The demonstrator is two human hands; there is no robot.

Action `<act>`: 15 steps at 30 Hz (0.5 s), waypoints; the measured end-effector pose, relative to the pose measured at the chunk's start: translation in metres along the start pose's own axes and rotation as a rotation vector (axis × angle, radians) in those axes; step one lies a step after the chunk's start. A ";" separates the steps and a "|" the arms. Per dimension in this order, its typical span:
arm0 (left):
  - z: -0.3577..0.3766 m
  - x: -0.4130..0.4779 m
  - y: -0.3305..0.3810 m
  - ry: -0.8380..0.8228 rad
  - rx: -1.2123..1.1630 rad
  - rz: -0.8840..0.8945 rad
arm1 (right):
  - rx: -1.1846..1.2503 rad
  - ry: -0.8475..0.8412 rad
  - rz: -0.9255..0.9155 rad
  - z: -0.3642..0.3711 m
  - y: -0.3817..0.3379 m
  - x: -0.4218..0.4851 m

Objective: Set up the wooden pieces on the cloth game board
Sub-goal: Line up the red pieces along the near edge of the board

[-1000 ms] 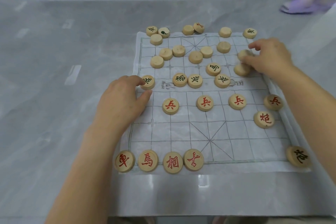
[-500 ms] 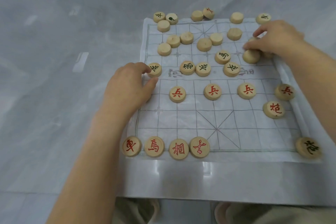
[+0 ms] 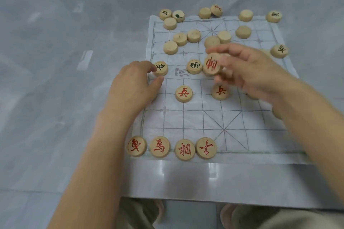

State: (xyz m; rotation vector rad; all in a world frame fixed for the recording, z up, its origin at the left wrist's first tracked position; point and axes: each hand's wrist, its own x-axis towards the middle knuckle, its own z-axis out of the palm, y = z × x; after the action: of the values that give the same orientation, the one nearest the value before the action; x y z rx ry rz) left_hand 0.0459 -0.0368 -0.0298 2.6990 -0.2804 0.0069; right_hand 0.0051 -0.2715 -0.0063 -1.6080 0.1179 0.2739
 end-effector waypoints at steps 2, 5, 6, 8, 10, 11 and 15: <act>0.000 0.000 -0.001 0.001 0.000 -0.006 | 0.263 -0.117 0.078 0.014 0.006 -0.014; 0.000 0.000 -0.001 -0.001 -0.009 -0.002 | 0.396 -0.241 0.128 0.024 0.011 -0.026; 0.000 0.000 -0.001 -0.002 -0.013 -0.003 | 0.385 -0.268 0.116 0.025 0.011 -0.029; 0.000 0.000 -0.001 -0.001 -0.019 -0.006 | 0.341 -0.291 0.091 0.025 0.011 -0.033; -0.001 0.000 -0.002 0.000 -0.015 -0.005 | 0.316 -0.297 0.073 0.024 0.012 -0.035; -0.002 0.000 -0.002 -0.001 -0.015 -0.006 | 0.308 -0.301 0.067 0.024 0.012 -0.036; -0.001 0.000 -0.002 -0.004 -0.022 -0.007 | 0.240 -0.310 0.048 0.025 0.015 -0.036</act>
State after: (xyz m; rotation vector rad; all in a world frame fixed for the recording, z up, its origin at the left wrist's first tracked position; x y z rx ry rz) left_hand 0.0463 -0.0345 -0.0295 2.6782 -0.2715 -0.0041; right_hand -0.0355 -0.2509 -0.0130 -1.3096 -0.0477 0.5229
